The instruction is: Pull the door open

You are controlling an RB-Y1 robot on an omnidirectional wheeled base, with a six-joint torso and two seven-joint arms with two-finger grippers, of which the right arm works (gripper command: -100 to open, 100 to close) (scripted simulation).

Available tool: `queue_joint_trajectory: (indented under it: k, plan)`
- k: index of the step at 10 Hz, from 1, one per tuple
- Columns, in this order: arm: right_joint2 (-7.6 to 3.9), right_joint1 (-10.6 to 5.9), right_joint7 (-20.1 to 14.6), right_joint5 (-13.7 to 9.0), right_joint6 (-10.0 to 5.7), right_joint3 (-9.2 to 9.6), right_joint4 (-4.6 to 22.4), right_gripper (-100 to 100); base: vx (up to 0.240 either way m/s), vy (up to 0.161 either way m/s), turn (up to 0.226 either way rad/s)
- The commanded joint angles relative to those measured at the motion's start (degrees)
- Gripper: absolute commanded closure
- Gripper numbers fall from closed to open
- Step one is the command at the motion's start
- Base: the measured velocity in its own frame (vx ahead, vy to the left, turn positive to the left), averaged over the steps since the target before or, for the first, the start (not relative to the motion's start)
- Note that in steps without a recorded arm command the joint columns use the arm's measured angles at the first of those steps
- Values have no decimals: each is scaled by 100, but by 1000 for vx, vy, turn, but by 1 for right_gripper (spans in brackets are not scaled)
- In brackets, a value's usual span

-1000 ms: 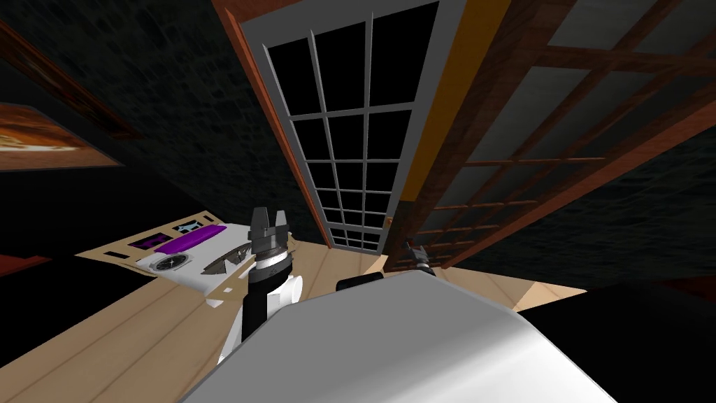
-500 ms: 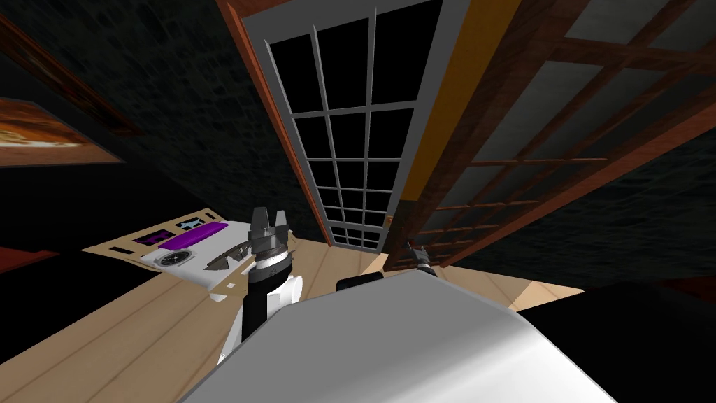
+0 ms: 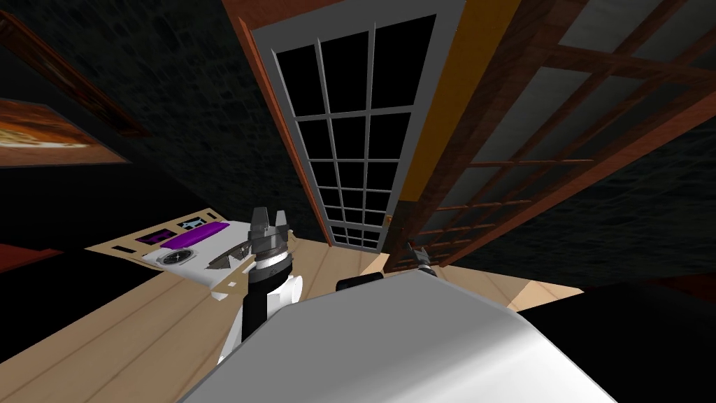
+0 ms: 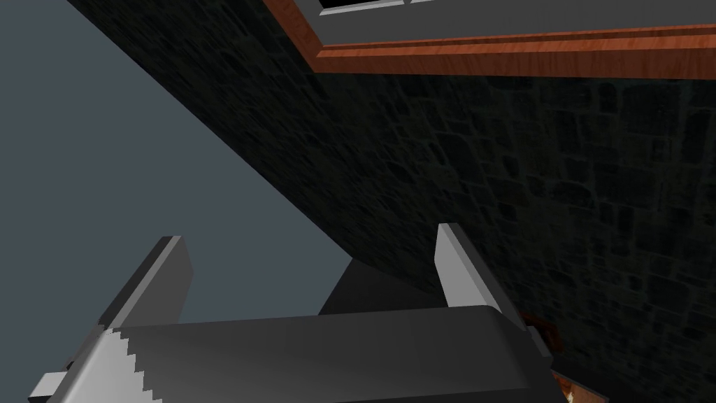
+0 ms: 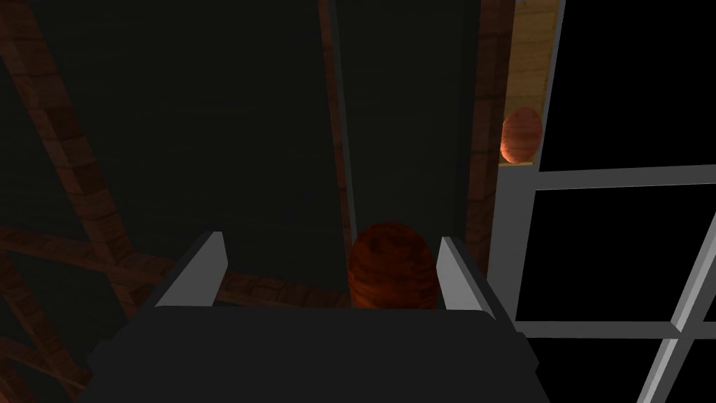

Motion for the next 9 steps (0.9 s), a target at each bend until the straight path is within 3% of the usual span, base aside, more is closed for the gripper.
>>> queue_joint_trajectory:
  k: [1, 9]
  plan:
    - [-78, 227, -46, -68, 251, -143, -229, 100, -27, 11, 17]
    - [-89, 250, -136, -98, 252, -145, -217, 100, -13, 0, -2]
